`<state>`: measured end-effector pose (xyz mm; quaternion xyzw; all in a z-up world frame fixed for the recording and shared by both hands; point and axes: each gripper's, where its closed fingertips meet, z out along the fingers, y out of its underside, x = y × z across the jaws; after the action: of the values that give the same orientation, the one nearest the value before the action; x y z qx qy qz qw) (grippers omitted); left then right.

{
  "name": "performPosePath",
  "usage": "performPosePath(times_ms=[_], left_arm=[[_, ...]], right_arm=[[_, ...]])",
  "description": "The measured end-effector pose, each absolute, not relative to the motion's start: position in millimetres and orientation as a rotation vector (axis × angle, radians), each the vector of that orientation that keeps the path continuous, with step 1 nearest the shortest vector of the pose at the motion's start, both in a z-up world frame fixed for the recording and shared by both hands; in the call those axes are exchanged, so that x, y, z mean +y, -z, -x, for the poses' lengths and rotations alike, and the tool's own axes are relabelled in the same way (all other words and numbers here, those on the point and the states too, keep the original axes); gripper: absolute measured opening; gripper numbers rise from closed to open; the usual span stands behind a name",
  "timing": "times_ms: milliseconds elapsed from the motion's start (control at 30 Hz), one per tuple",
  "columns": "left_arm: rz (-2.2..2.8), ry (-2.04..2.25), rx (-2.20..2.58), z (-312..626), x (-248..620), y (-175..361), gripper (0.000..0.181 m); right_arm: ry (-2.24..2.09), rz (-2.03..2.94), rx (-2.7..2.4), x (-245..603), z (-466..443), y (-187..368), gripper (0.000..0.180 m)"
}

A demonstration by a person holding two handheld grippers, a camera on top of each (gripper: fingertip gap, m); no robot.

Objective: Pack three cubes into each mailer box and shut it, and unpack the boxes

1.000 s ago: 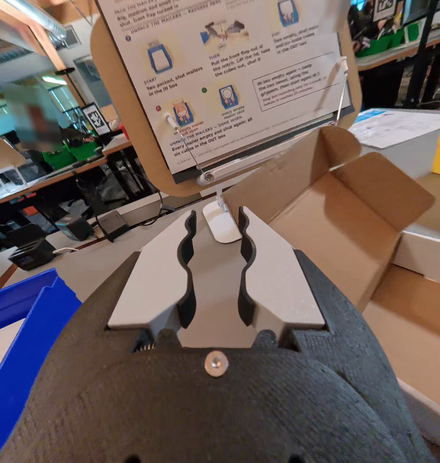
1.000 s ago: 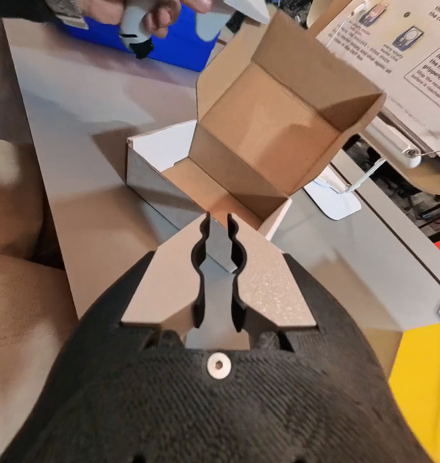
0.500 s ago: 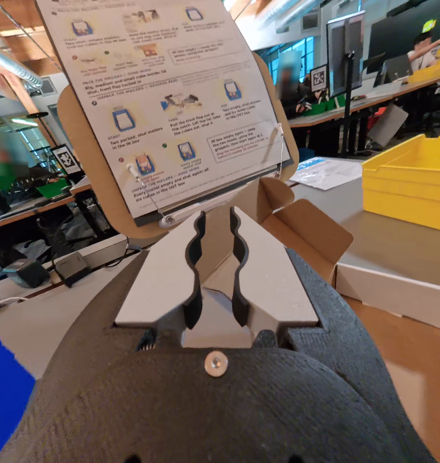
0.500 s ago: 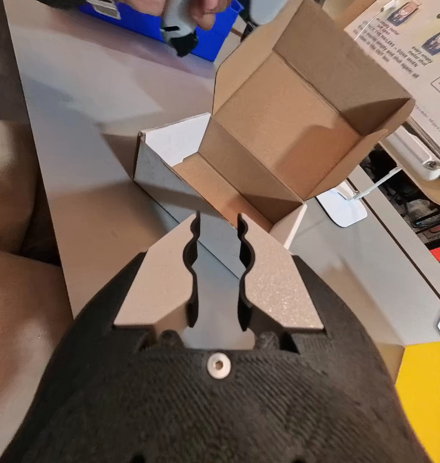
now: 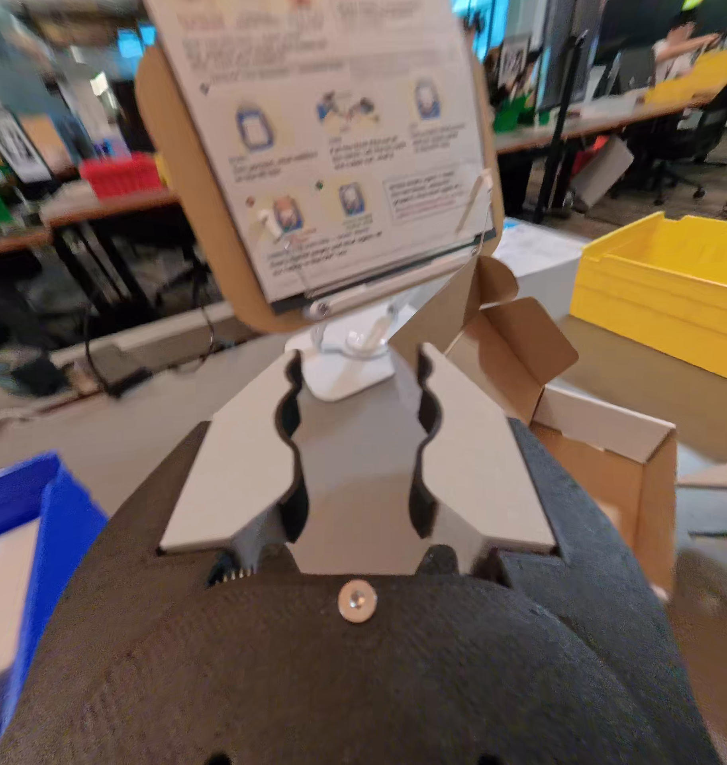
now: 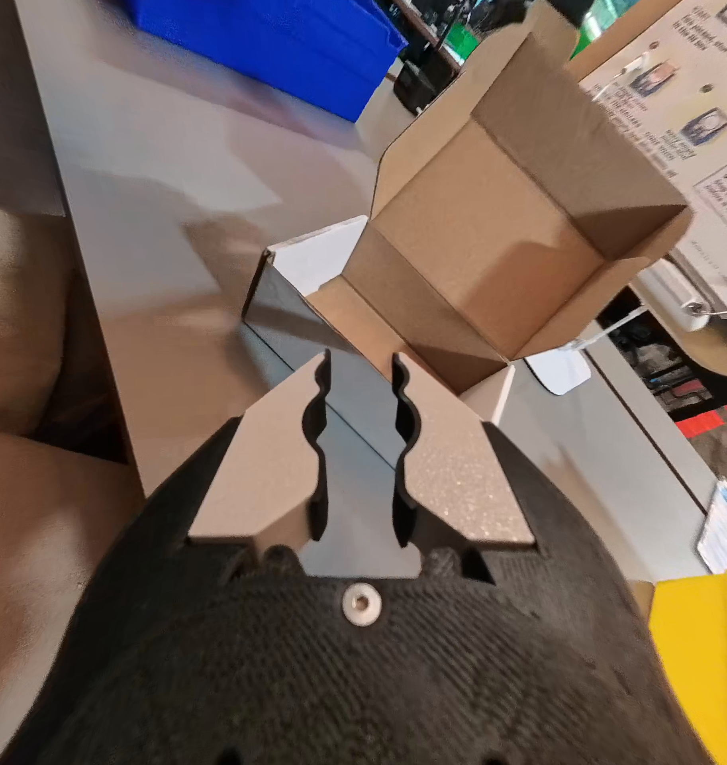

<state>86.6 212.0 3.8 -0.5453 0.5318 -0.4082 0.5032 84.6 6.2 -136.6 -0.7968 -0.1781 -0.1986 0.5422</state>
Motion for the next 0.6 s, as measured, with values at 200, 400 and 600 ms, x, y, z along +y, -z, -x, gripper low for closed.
performPosePath(times_ms=[200,400,600], left_arm=[[1.617,0.761,1.157,23.6,326.4,3.7,0.071],[2.100,0.322,1.173,135.7,453.6,80.0,0.072],[2.313,0.184,1.363,145.7,460.9,144.7,0.077]], right_arm=[[0.396,1.831,-0.305,0.8,-87.9,118.7,0.029],[0.300,1.796,-0.222,5.1,-86.6,113.3,0.031],[0.301,1.797,-0.224,9.7,-85.3,112.8,0.032]])
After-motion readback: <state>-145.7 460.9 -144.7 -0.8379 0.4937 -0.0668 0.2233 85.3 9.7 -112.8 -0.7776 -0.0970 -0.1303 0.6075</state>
